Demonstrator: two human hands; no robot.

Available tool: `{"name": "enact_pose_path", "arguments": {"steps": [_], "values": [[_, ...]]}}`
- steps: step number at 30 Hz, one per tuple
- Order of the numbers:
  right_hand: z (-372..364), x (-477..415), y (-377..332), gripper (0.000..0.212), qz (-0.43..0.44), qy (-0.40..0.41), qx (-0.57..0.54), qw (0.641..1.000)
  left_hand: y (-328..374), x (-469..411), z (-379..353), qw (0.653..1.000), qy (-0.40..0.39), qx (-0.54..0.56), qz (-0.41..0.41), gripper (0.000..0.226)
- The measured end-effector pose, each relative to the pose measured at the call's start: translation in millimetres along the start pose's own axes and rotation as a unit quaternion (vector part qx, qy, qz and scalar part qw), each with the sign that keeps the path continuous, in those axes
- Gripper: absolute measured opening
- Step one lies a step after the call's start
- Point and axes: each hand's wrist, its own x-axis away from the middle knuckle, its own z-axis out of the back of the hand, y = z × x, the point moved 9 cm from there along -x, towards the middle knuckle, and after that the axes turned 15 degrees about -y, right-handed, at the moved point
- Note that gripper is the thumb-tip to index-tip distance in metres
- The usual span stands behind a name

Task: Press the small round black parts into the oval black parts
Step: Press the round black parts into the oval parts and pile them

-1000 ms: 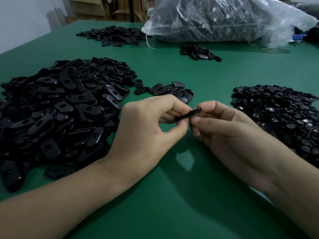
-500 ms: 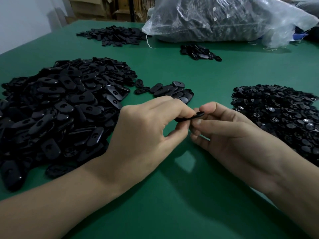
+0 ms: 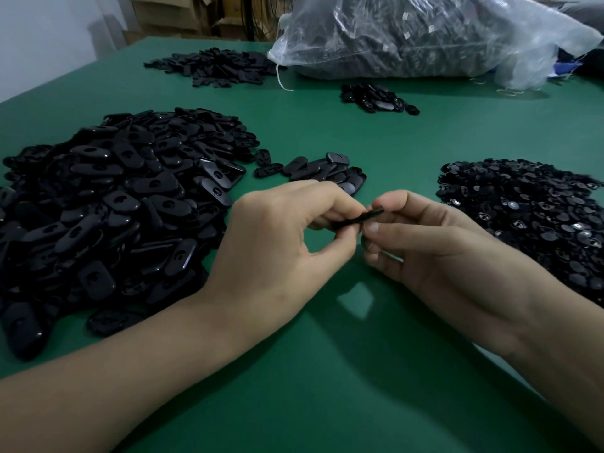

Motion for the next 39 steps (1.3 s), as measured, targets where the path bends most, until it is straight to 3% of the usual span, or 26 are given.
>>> {"name": "enact_pose_path", "arguments": {"steps": [8,13,17,27,39], "values": [[3.8,4.0,-18.8,0.014,0.05,0.041,0.218,0.974,-24.2,-2.0,-11.2,0.988,-0.041,0.113,0.096,0.011],[9.7,4.1,-23.3,0.004,0.065,0.076,0.28,0.955,-34.5,-1.8,-17.2,0.978,-0.057,0.152,0.13,0.013],[18.8,5.2,-18.6,0.005,0.054,0.106,0.243,0.963,-26.0,-3.5,-15.7,0.987,-0.064,0.105,0.106,0.028],[20.5,1.2,-12.4,0.014,0.025,0.074,0.244,0.967,-2.5,-7.5,-7.0,0.998,-0.049,-0.033,0.024,0.023],[16.7,-1.8,-12.7,0.009,0.009,0.049,0.338,0.94,5.0,-6.8,-8.9,0.992,-0.075,-0.103,-0.002,0.018]]}}
